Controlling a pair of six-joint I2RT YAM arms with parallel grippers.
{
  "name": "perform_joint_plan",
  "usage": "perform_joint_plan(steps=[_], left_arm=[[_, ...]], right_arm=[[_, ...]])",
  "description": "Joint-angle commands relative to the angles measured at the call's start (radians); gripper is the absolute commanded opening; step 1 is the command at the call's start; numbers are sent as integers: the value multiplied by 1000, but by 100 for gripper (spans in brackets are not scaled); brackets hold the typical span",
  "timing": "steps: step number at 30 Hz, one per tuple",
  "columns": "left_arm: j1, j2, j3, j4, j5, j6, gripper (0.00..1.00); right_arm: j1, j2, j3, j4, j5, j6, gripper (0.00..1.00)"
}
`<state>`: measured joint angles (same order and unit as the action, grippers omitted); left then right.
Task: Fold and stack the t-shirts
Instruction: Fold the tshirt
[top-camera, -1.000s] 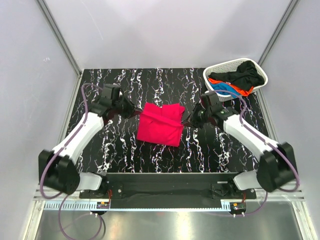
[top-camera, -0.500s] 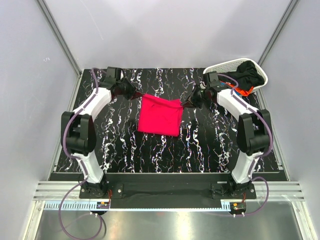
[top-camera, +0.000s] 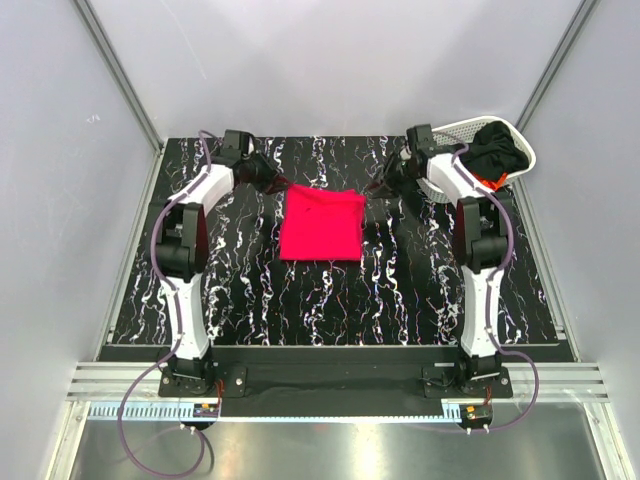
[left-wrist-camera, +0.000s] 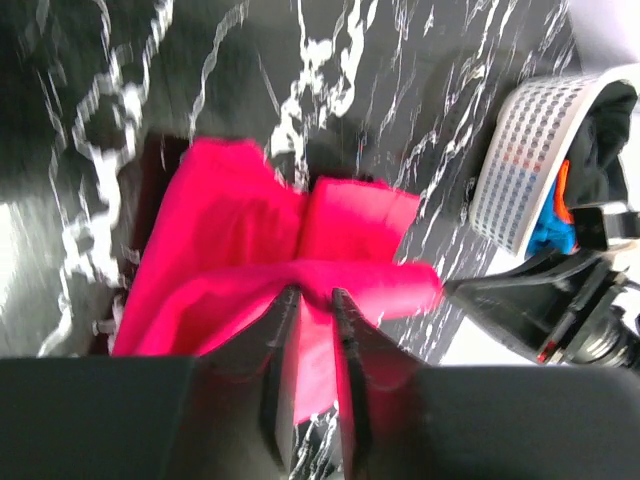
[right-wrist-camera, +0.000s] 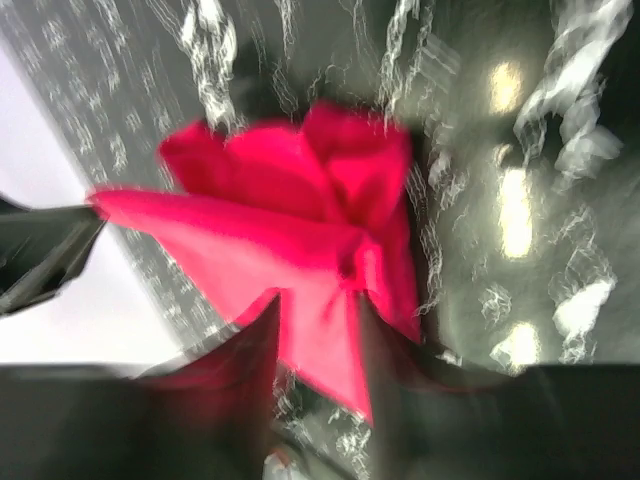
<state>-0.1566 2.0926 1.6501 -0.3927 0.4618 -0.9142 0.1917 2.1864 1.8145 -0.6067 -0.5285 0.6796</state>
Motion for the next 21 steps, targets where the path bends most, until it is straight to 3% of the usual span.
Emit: perform_joint_plan(steps=[1,2,5,8,10,14,17,19,21], left_arm=[[45,38,118,52,-12,58,36],[46,41,137,40,-24,75,39],[57,11,177,-12,-70,141,44],[55,-54,133,-29,-66,170,53],[49,-81,100,-21,-34,176,53],[13,-117,-12,113,112,160,43],[-32,-108,-87,227,162,124,38],[-49,-71,-98,261,172,104,36],[-55,-22,-75,279,189,94,36]], right_arm=[[-37,125,260,-121,74,-132,49],[-38,145,310,-154,85,-153,55],[-38,164,426,-266,134,-221,59],[-37,86,340,-268,165,-230,59],[-26,31,274,-216,90,-219,59],[17,-33,83,-68,-37,-144,50],[51,-14,62,-42,-39,-124,41],[54,4,54,-44,-27,-112,26],[54,4,34,-50,-16,-107,23]])
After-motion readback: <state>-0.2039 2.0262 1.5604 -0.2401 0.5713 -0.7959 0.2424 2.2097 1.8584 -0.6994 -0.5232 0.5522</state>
